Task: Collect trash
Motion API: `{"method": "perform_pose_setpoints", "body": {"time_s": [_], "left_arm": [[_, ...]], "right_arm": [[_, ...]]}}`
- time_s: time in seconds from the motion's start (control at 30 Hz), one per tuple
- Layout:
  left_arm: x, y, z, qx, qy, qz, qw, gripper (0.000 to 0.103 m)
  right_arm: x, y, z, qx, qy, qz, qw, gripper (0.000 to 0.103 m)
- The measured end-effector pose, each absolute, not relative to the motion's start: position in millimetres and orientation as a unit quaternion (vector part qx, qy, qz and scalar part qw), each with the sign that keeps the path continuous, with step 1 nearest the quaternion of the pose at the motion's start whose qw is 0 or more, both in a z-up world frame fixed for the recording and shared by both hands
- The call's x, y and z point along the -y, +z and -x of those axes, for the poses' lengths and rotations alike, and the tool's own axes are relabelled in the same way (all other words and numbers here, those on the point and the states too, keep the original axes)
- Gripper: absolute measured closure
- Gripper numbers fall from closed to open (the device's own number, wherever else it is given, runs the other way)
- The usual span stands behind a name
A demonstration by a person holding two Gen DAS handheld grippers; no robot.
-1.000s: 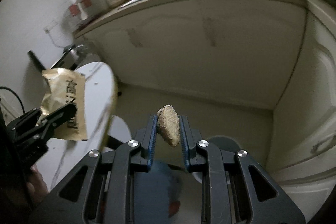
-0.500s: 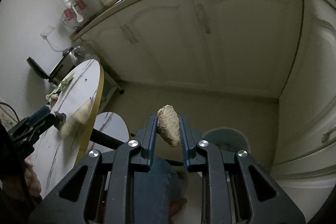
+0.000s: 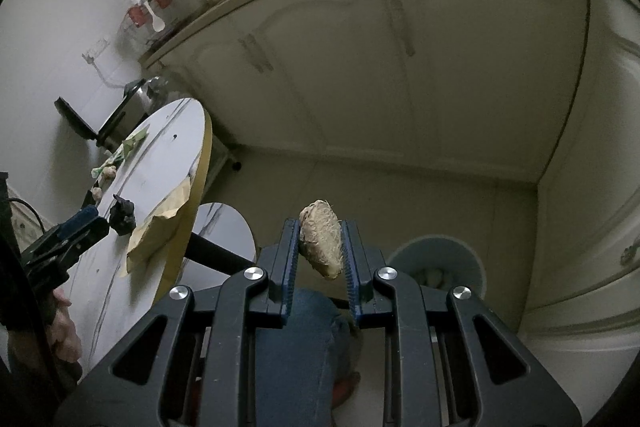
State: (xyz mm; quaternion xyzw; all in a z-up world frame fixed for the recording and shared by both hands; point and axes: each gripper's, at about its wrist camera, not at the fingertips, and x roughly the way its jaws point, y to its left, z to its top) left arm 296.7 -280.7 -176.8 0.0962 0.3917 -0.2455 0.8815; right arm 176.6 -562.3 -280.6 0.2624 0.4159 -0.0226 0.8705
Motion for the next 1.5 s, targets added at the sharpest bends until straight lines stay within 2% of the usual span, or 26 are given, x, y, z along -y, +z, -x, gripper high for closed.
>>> {"method": "perform_pose_setpoints", "body": {"time_s": [0.17,0.2,0.27,0.47,0.77,1.03,1.33,1.5], "left_arm": [[277.5,-188.9,-315.5,-0.412,-0.226,-0.083,0.879,0.04],[278.6,-191.5,-319.3,-0.416,-0.226,-0.08,0.877,0.045],[279.5,-197.3,-328.5,-0.434,-0.232,-0.068,0.868,0.061],[276.2,-197.3,-330.9,-0.433,-0.241,-0.061,0.867,0.072],[284.8,-159.3,-312.6,-0.384,-0.256,-0.071,0.884,0.072],[357.8,-140.7,-282.1,-0.354,-0.336,-0.097,0.867,0.072],[443.9,-184.0,-271.1,-0.393,-0.397,-0.139,0.817,0.072],[475.2,-221.4,-276.6,-0.436,-0.401,-0.165,0.789,0.072]], "right_arm": [[560.6,-284.3,-181.5,-0.42,-0.015,-0.26,0.869,0.083],[559.7,-284.3,-182.4,-0.421,-0.014,-0.26,0.869,0.083],[560.6,-284.2,-183.5,-0.422,-0.012,-0.258,0.869,0.083],[561.2,-284.7,-183.6,-0.424,-0.013,-0.257,0.868,0.083],[566.9,-284.2,-181.2,-0.419,-0.019,-0.263,0.869,0.083],[588.3,-288.6,-166.1,-0.413,-0.043,-0.277,0.867,0.083],[625.0,-316.2,-149.2,-0.421,-0.078,-0.299,0.853,0.083],[641.8,-351.8,-150.2,-0.44,-0.087,-0.323,0.833,0.083]]}}
